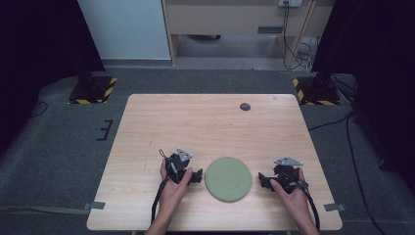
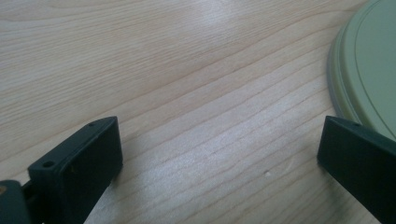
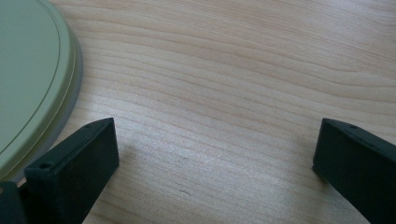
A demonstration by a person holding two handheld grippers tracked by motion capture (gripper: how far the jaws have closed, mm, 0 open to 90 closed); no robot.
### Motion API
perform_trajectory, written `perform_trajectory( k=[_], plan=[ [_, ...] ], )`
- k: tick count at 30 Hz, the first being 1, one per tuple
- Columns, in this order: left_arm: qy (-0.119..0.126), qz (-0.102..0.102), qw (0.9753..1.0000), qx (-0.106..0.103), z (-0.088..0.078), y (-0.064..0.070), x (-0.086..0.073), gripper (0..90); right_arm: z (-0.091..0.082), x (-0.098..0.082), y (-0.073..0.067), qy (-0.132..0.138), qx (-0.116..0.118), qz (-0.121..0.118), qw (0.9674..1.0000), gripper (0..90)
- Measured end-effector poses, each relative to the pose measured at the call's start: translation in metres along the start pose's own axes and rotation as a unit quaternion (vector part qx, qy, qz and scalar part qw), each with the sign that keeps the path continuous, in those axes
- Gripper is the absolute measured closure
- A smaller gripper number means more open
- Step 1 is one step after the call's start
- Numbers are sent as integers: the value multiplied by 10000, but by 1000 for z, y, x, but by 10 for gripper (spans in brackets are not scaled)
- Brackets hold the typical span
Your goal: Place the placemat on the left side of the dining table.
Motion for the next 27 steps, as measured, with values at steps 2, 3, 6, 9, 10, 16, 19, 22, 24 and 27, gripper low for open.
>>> perform_trajectory(
  k=[2,3,6,9,10,16,19,22,24,27],
  plan=[
    [-1,-2,10000,-1,0,0,0,0,0,0,0,0,9,-9,10000,5],
    [-1,-2,10000,-1,0,0,0,0,0,0,0,-4,18,-2,10000,5],
    [-1,101,9999,-84,-1,0,-1,0,0,0,0,-2,40,-37,10000,5],
    [22,230,9996,-182,-2,2,-2,0,0,0,0,-5,87,-55,9999,10],
    [50,264,9994,-199,-4,3,-2,9,0,0,0,-6,85,-25,10000,18],
    [573,212,9979,-219,-20,4,-1,25,-13,6,-1,284,175,109,9994,37],
    [761,171,9960,-436,-30,9,-10,26,-20,7,-4,396,272,72,9988,35],
    [724,269,9959,-470,-34,12,-12,30,-24,8,-6,453,357,-4,9983,35],
    [776,220,9951,-576,-37,14,-12,34,-27,8,-8,484,396,-49,9980,37],
    [809,269,9945,-611,-43,16,-15,37,-30,7,-11,515,468,-119,9975,40]
  ],
)
Point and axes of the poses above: each handheld gripper's, and its own axes: z roughly forward along the jaws, x roughly out of its top, y roughly to its right, the point moved 7 cm from there along z, roughly forward along the jaws, and after that the axes turned 3 degrees about -y, right-handed, at the moved point
